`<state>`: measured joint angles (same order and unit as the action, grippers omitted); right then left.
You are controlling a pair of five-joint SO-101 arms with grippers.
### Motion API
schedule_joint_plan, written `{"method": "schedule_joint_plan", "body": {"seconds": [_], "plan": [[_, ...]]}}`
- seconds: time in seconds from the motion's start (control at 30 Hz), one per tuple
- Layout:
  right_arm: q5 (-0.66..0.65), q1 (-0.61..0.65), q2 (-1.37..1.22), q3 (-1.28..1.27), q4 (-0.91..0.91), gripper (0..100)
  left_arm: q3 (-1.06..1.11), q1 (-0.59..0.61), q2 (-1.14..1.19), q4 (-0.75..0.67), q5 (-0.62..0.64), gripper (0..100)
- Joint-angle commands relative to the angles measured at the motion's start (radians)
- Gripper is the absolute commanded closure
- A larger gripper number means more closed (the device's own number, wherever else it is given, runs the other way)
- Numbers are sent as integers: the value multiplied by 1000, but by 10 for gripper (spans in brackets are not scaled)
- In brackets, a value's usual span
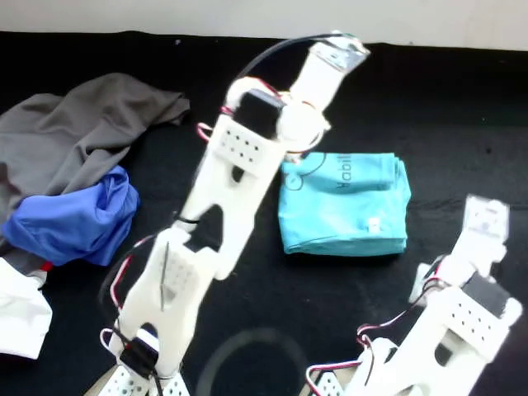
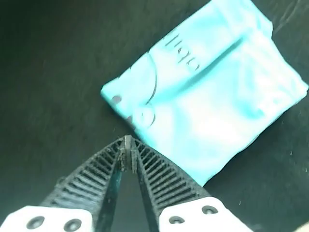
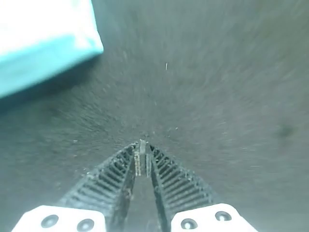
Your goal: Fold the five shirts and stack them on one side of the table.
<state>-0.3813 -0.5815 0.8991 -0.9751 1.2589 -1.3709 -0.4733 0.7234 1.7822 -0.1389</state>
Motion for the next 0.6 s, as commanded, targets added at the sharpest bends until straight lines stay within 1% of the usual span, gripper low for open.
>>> {"method": "schedule_joint_plan", "body": {"seconds": [0.0, 0.13, 0.23, 0.4, 0.57], "plan": [[55, 90, 12, 315, 142, 989, 364, 2, -320, 8, -3, 990], [153, 220, -168, 573, 239, 989, 777, 35, -619, -11, -11, 990], [193, 325, -371, 713, 283, 989, 1070, 99, -796, -83, -11, 990], [204, 452, -700, 839, 265, 991, 1564, 240, -955, -287, -11, 991], [204, 476, -960, 901, 217, 991, 1972, 397, -966, -569, -11, 991]]}}
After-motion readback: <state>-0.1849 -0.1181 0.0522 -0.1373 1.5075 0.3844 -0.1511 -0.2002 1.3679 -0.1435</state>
